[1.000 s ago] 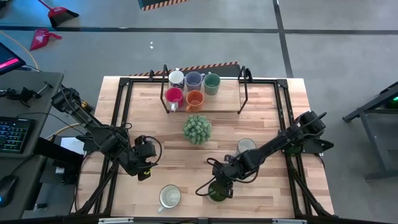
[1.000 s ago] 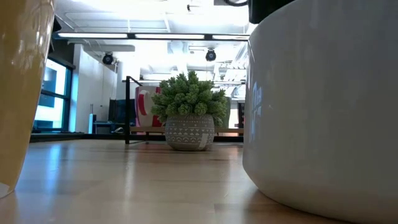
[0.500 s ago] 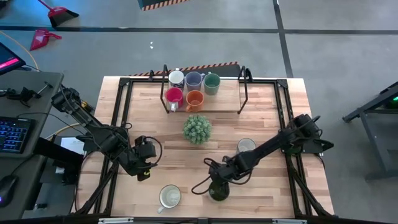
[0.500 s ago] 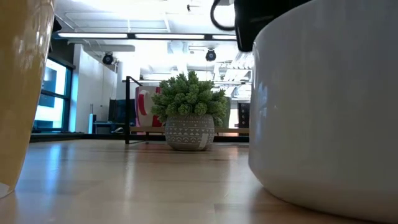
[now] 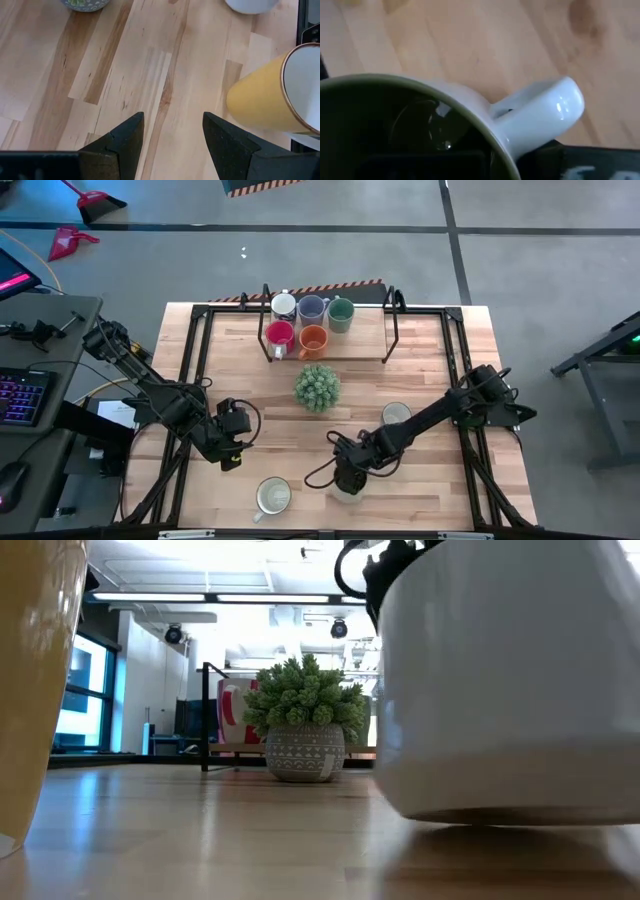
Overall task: Place coffee mugs
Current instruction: Put the green mug on the shelf
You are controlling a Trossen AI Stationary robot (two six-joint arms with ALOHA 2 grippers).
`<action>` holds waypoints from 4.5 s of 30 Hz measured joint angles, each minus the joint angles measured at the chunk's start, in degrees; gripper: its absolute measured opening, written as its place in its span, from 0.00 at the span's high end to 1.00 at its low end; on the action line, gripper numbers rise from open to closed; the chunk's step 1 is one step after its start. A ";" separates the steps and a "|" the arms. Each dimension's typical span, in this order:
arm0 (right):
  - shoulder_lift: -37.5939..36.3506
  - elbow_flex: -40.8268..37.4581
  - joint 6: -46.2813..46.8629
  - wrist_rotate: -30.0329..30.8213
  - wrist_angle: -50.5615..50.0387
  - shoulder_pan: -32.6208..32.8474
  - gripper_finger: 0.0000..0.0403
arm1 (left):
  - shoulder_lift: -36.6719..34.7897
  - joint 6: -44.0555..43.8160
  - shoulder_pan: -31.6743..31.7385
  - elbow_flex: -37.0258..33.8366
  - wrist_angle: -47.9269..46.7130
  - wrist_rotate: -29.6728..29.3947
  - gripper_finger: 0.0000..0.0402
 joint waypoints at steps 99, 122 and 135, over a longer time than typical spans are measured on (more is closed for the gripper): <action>-8.15 8.68 -78.57 -5.69 -13.75 -70.08 0.98 | 0.02 -1.64 0.04 0.00 0.68 0.35 0.53; -4.04 9.51 -85.29 -7.03 -9.48 -71.30 0.98 | 0.02 -1.68 0.04 0.00 2.72 0.37 0.53; -3.77 9.53 -87.26 -7.58 -10.32 -72.24 0.98 | 0.01 -3.07 0.04 0.00 2.72 0.37 0.53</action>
